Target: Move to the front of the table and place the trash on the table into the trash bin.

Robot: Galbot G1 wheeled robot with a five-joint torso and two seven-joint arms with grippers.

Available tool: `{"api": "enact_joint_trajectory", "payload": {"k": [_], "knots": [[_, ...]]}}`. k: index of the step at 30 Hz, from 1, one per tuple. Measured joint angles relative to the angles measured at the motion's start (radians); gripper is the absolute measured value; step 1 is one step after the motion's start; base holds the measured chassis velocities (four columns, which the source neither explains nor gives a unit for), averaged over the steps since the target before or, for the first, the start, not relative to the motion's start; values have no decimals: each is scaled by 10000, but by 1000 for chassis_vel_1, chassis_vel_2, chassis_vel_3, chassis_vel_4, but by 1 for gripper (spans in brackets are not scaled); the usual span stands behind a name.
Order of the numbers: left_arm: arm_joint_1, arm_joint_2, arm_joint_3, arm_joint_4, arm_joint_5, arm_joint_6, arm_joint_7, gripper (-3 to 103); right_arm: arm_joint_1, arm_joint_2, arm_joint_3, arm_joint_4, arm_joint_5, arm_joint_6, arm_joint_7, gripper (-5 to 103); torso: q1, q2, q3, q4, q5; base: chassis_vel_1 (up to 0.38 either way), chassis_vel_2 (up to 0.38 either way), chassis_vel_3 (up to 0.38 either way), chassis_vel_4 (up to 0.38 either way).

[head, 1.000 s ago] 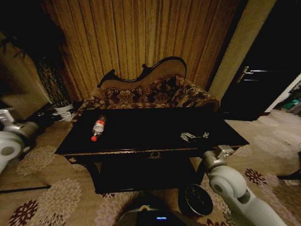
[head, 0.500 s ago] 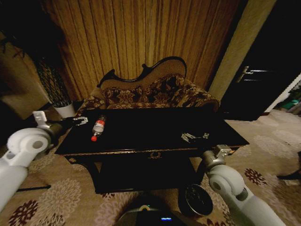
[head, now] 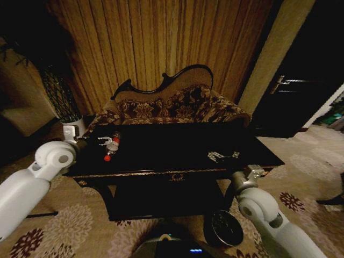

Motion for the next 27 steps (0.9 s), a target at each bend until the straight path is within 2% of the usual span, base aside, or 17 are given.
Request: {"api": "enact_joint_trajectory", "payload": {"k": [9,27], "knots": [[134,-111,355,-114,13,3,-253,100,86,1,-29,-337,9,110,-22,100,-1,0,0,1,1,0,0,0,0],[453,-269,348,-43,93,-1,-249,100,280,45,-73,-550,72,150,-50,100,-1,1,0,1,0,0,0,0,0]]}}
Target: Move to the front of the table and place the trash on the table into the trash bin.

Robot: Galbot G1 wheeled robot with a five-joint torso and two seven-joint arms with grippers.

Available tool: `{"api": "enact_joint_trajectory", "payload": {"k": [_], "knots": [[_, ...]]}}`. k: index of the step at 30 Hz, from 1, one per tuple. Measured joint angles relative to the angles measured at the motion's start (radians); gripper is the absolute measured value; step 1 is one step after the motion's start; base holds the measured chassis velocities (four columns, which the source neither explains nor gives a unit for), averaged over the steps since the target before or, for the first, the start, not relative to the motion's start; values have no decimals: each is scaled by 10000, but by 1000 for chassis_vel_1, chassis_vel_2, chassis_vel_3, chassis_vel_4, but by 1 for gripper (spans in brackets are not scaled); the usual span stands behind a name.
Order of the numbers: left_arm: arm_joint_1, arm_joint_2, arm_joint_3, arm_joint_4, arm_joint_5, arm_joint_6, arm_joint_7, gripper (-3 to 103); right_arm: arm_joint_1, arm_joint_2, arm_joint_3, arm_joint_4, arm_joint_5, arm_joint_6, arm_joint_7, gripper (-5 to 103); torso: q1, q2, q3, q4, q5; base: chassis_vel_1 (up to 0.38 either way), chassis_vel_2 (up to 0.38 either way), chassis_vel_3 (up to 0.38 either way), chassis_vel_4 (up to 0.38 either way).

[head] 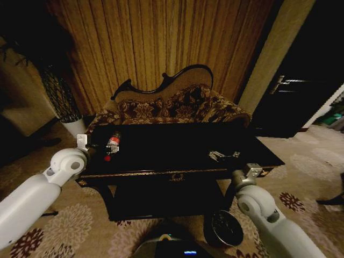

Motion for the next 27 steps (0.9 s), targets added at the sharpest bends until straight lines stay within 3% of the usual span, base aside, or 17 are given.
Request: {"api": "enact_joint_trajectory", "payload": {"k": [27], "knots": [[674,-146,-482,-92,-17,-11,92,100,37,9,67,215,43,2,-1,100,-1,0,0,0,0,0,0,0,0]]}}
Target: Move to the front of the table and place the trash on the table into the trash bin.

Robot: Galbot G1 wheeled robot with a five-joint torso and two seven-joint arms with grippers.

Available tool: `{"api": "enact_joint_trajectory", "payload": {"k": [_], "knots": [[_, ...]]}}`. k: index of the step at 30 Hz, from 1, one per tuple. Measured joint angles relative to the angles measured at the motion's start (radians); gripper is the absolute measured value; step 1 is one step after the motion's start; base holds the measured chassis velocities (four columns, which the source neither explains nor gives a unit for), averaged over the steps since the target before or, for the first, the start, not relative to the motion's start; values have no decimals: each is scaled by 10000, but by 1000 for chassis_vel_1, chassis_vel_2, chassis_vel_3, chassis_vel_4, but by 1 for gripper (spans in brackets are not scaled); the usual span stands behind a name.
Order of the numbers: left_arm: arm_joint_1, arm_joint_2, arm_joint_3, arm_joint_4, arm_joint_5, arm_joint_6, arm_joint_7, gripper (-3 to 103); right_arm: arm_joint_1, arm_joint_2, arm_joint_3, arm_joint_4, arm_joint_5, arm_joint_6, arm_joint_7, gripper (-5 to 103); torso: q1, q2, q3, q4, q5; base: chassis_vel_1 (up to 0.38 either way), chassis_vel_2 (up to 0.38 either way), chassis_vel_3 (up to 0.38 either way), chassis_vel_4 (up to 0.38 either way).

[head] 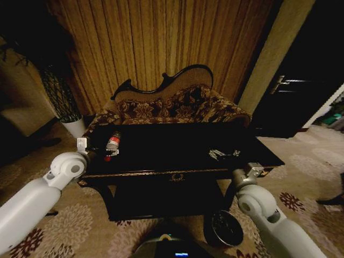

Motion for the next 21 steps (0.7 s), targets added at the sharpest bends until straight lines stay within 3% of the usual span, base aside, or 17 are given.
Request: {"api": "enact_joint_trajectory", "payload": {"k": [1,4,10,13,17,21], "knots": [[39,-14,-35,0,-21,-1,-6,90,6,-4,8,1,3,1,1,100,0,0,0,0,0,0,0,0,0],[68,-16,-69,-1,-50,-3,-7,85,23,-4,7,-10,3,5,1,100,1,-1,0,0,0,0,0,0,0],[78,-15,-115,19,-77,-6,7,57,72,6,-29,-88,3,10,1,100,0,0,0,0,0,0,0,0,0],[77,-15,-129,29,-76,-12,21,53,84,8,-31,-104,3,11,2,100,1,0,0,0,0,0,0,0,0],[104,-30,-192,12,-65,-20,35,38,103,9,-37,-130,3,12,2,100,0,0,-1,0,1,0,0,0,0],[144,-30,-314,-14,-59,-19,35,33,130,6,-39,-110,6,12,2,100,1,-1,0,0,0,0,0,0,0]]}}
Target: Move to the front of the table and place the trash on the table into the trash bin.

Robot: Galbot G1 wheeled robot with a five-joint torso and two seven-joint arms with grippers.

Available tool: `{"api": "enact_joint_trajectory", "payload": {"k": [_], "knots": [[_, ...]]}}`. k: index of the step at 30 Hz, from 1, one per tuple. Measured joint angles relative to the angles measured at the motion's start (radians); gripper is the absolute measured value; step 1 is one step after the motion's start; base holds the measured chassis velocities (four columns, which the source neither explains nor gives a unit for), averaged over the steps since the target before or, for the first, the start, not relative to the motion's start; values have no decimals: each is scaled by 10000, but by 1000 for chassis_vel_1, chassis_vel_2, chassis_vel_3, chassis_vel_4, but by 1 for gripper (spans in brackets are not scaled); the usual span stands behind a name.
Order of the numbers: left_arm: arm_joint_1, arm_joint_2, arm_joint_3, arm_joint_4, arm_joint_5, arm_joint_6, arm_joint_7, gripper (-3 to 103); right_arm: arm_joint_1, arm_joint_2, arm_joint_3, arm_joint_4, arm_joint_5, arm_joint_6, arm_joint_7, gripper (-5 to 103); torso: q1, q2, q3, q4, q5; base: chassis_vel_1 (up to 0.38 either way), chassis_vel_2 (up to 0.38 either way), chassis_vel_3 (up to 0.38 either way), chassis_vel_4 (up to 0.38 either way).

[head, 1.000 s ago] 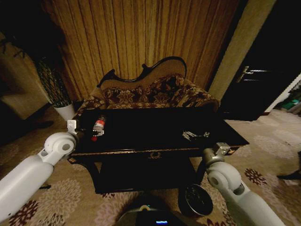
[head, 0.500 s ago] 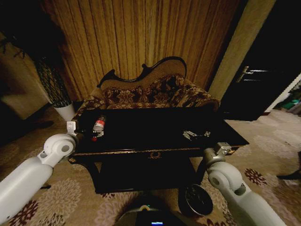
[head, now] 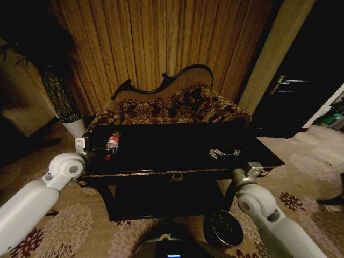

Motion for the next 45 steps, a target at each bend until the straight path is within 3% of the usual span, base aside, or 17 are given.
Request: {"api": "enact_joint_trajectory", "payload": {"k": [5,7,8,9,11,13,17,18,21,22,24,25,28,37,45], "knots": [[198,13,-362,-59,402,-155,364,32,125,-80,-7,186,242,-2,11,100,0,0,0,0,-1,0,0,0,0],[498,22,-783,-89,1268,-598,1185,32,268,-191,-9,341,605,-15,26,100,0,0,0,0,0,0,0,0,0],[498,22,-783,-89,1268,-598,1185,32,268,-191,-9,341,605,-15,26,100,0,0,0,0,0,0,0,0,0],[759,28,-1113,-113,1849,-976,1916,32,372,-306,-14,441,875,-25,32,100,0,0,0,1,0,0,0,0,0],[1830,27,-2377,-232,3914,-2694,4392,32,722,-825,-83,767,2194,-41,-39,100,0,0,0,2,-2,0,0,0,0],[1991,27,-2543,-264,4112,-2965,4634,32,755,-883,-97,786,2305,-30,-119,100,0,0,0,2,0,0,0,0,0],[2484,86,-3066,-277,5048,-4562,5832,30,1041,-1172,-337,998,3051,77,-651,100,0,0,0,3,1,0,0,0,0],[2484,86,-3066,-277,5048,-4562,5832,30,1041,-1172,-337,998,3051,77,-651,100,0,0,0,3,1,0,0,0,0],[2289,354,-2785,-29,5751,-5706,6675,30,1219,-1440,-526,1150,3624,179,-1256,100,0,0,0,0,-2,0,0,0,0],[2289,354,-2785,-29,5751,-5706,6675,30,1219,-1440,-526,1150,3624,179,-1256,100,0,0,0,0,-2,0,0,0,0],[1758,624,-2271,202,6084,-6430,7096,30,1455,-1699,-679,1218,4161,220,-1536,100,0,0,0,1,-1,0,0,0,0],[1758,624,-2271,202,6084,-6430,7096,30,1455,-1699,-679,1218,4161,220,-1536,100,0,0,0,1,-1,0,0,0,0],[494,831,-1297,412,6135,-7134,7280,30,2380,-2195,-1281,1056,4974,268,-1728,100,0,0,0,-3,2,0,0,0,0],[-491,872,-429,411,6207,-7301,7284,30,5245,-2597,-2880,-10,6415,400,-1858,100,3,-1,1,2,-1,0,0,0,0],[-1203,1084,696,165,6325,-7284,7310,30,7459,-1875,-4767,-1221,7190,522,-2226,100,3,-2,1,2,0,0,0,0,0]]}}
